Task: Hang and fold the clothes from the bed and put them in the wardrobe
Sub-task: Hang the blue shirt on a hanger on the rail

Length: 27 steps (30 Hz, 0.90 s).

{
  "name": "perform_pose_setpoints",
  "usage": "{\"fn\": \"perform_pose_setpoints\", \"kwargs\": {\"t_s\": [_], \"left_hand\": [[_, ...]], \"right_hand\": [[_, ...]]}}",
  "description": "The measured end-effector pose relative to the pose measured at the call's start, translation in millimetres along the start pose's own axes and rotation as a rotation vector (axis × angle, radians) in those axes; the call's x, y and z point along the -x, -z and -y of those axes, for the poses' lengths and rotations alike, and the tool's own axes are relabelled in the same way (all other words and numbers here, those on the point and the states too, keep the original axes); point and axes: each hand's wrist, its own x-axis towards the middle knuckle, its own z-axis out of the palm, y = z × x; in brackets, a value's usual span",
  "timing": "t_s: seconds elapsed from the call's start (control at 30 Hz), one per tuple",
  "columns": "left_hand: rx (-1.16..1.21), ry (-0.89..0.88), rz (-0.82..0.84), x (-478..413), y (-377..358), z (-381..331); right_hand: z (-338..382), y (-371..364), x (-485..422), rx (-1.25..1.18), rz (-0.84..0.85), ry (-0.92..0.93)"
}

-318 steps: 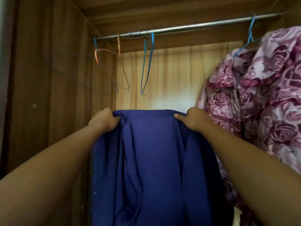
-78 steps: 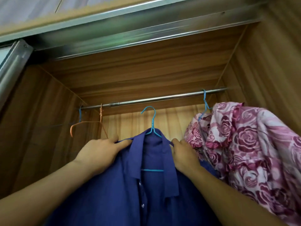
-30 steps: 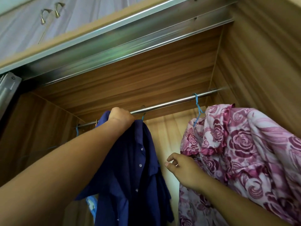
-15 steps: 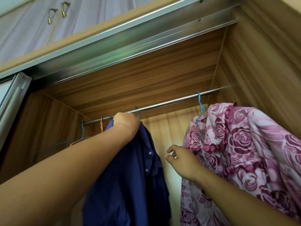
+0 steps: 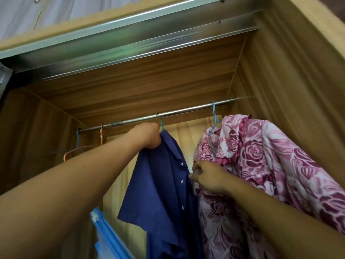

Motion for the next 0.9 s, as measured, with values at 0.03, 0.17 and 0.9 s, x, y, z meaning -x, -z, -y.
{"fn": "perform_pose_setpoints", "kwargs": {"t_s": [0.03, 0.17, 0.9], "left_hand": [[0.123, 0.006, 0.017, 5.0, 2.5, 5.5], [0.586, 0.031, 0.085, 27.6, 5.9, 30.2], [0.176, 0.085, 0.600, 296.7, -104.7, 119.6]], "right_hand": [[1.9, 5.1, 0.8, 0.020, 0.019, -0.005], [26.4, 26.5, 4.6, 0.038, 0.060, -0.009], [88.2, -91.6, 148.3, 0.292, 0.699, 0.218]]}}
